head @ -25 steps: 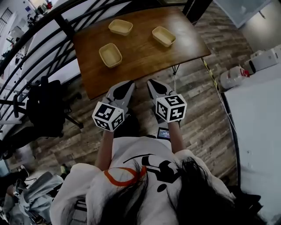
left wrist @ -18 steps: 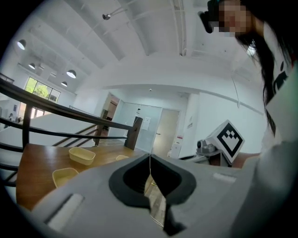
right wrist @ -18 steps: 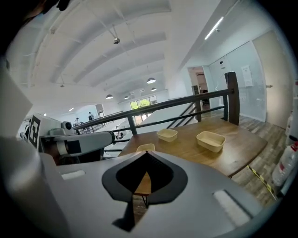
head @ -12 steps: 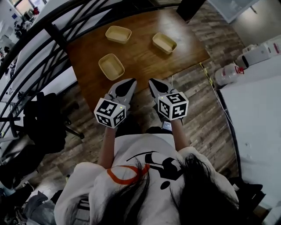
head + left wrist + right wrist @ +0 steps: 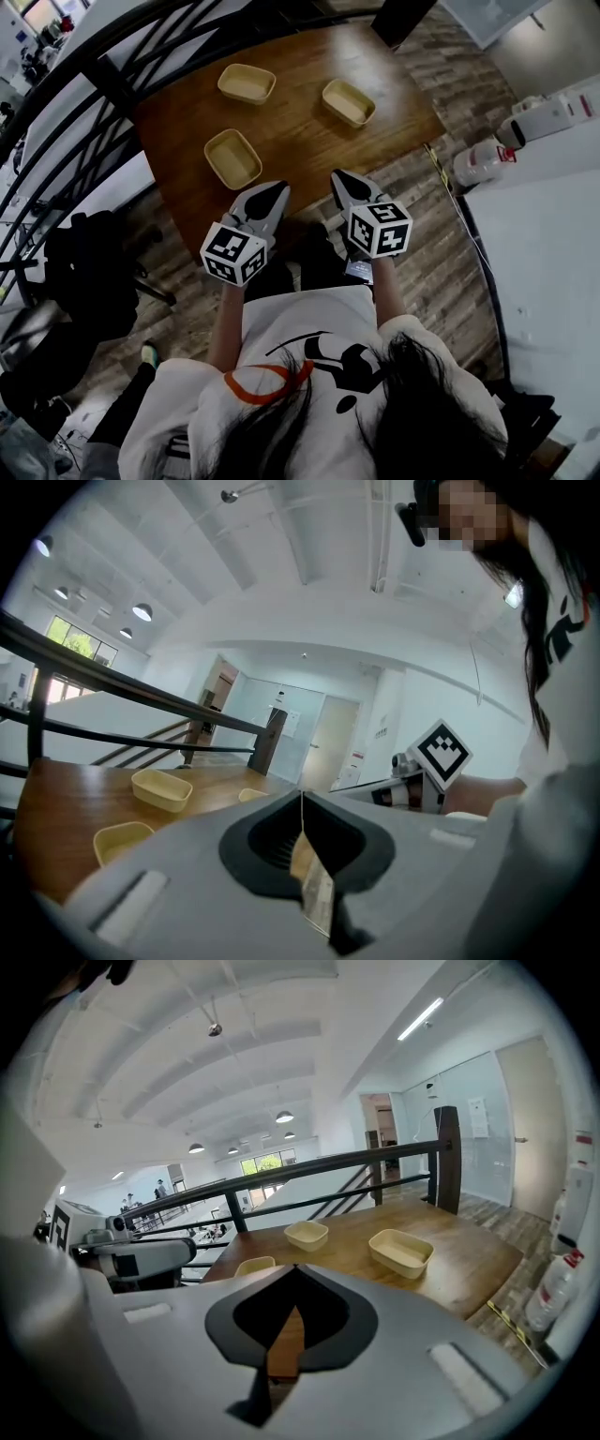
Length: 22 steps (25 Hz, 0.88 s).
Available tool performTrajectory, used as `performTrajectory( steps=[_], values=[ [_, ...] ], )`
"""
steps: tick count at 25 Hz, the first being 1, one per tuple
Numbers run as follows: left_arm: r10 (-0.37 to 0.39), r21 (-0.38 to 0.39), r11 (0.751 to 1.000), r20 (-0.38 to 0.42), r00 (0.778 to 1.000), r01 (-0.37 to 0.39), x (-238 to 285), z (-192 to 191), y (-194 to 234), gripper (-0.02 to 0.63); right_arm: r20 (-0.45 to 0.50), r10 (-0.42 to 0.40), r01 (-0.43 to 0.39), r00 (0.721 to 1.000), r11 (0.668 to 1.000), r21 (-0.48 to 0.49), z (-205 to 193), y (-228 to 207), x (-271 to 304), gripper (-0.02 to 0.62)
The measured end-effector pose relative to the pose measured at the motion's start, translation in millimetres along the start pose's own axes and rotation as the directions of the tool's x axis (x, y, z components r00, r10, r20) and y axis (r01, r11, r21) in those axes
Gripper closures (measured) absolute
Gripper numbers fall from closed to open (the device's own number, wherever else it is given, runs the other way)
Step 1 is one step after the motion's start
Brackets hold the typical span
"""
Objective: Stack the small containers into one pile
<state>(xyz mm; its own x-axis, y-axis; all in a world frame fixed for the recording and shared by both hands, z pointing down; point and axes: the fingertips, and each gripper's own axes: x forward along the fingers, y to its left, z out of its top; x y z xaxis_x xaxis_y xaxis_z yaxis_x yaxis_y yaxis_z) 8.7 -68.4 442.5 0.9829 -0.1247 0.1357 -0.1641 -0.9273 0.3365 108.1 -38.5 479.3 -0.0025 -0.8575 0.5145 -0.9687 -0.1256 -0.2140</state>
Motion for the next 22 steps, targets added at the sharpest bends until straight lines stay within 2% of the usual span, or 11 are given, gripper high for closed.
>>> performTrajectory(
  steps=[7,13,17,20,22],
  values=[
    [0.051,0.024,0.998,0.017,0.999,-0.052,28.2,6.7,27.3,0.606,0.015,-0.003,0.003,1.0,1.0,-0.002,12.7,-58.1,26.7,0.577],
    [0.124,0.015,0.992,0.041,0.991,-0.125,78.5,25.7,53.0,0.606,-0.037,-0.02,0.018,0.999,0.998,-0.066,28.2,-134.5,57.8,0.577],
    [0.167,0.006,0.986,0.048,0.985,-0.168,113.9,31.4,65.3,0.606,-0.102,0.026,-0.039,0.994,0.992,-0.123,27.4,-171.8,86.1,0.575],
    [0.194,0.007,0.981,0.043,0.98,-0.194,138.3,33.7,72.9,0.606,-0.177,0.067,-0.095,0.982,0.983,-0.155,16.8,-192.9,110.8,0.526],
    [0.215,0.003,0.977,0.045,0.976,-0.215,149.3,34.9,76.9,0.606,-0.227,0.09,-0.129,0.97,0.978,-0.165,7.0,-204.4,127.1,0.52]
  ],
)
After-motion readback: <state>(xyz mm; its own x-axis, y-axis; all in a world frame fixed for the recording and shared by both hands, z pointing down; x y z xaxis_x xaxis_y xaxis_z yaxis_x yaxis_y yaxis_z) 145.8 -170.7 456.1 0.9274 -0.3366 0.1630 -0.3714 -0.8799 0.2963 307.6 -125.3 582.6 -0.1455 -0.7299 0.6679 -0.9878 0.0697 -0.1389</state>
